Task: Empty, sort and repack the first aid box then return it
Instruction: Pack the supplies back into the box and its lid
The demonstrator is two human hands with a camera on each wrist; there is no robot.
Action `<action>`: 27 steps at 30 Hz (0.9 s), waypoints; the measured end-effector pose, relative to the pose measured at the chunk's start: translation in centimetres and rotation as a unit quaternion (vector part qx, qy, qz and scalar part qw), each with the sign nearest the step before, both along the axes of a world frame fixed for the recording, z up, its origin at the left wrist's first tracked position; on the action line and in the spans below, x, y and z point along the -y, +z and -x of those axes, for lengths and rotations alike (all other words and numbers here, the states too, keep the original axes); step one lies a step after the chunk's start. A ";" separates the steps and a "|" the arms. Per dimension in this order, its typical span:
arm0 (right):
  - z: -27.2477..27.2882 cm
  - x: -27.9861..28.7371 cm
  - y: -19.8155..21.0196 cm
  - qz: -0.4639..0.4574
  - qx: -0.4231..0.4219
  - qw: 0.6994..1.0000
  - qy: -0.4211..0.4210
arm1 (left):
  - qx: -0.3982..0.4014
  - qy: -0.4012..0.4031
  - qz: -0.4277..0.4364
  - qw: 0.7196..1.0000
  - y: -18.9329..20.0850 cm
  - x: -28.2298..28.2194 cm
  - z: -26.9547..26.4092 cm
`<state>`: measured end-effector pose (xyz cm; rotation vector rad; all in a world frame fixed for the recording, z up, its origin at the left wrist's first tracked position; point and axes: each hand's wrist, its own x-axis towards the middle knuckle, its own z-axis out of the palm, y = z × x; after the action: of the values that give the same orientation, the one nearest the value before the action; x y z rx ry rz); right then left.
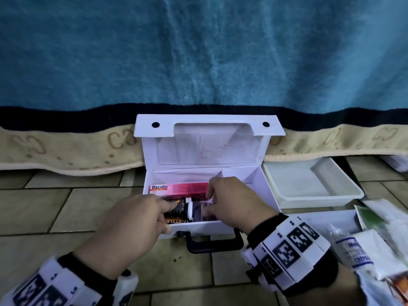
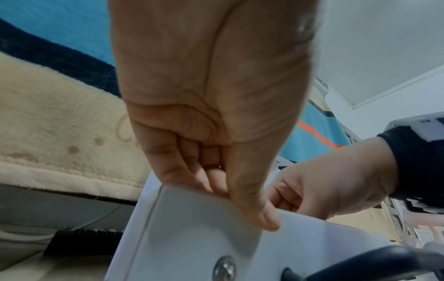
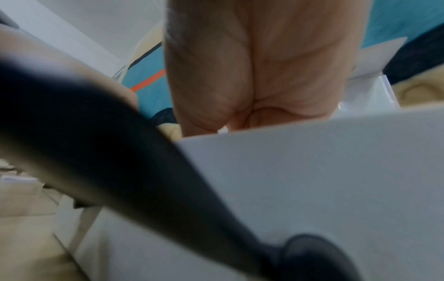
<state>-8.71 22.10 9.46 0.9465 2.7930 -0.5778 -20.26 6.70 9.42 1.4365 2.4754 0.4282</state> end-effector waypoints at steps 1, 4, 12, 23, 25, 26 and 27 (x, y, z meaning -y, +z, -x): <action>-0.1 -0.1 0.1 0.011 -0.019 1.000 -0.008 | -0.003 -0.001 -0.001 1.000 0.0 0.0 0.0; -0.2 -0.1 -0.1 -0.006 -0.058 0.998 0.008 | -0.004 0.002 -0.002 1.000 0.0 0.1 -0.1; -0.3 -0.1 -0.5 -0.005 -0.034 0.998 0.048 | -0.008 -0.002 0.005 1.000 0.1 0.0 -0.2; -1.4 -0.2 -0.1 0.069 -0.148 0.987 0.012 | -0.003 0.001 0.019 1.000 0.6 0.0 -0.2; -3.0 -0.6 1.2 0.102 -0.212 0.972 -0.022 | -0.004 0.003 0.023 1.000 0.5 0.0 -0.2; -4.1 -1.0 2.1 0.105 -0.235 0.965 -0.042 | -0.007 0.002 0.026 1.000 0.6 0.0 -0.3; -5.5 -1.4 3.2 0.101 -0.252 0.960 -0.064 | -0.012 -0.001 0.029 0.999 0.6 0.0 -0.4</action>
<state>-3.23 23.45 12.63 1.0630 3.0197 -1.2587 -19.82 6.66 10.02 1.4295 2.4842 0.3363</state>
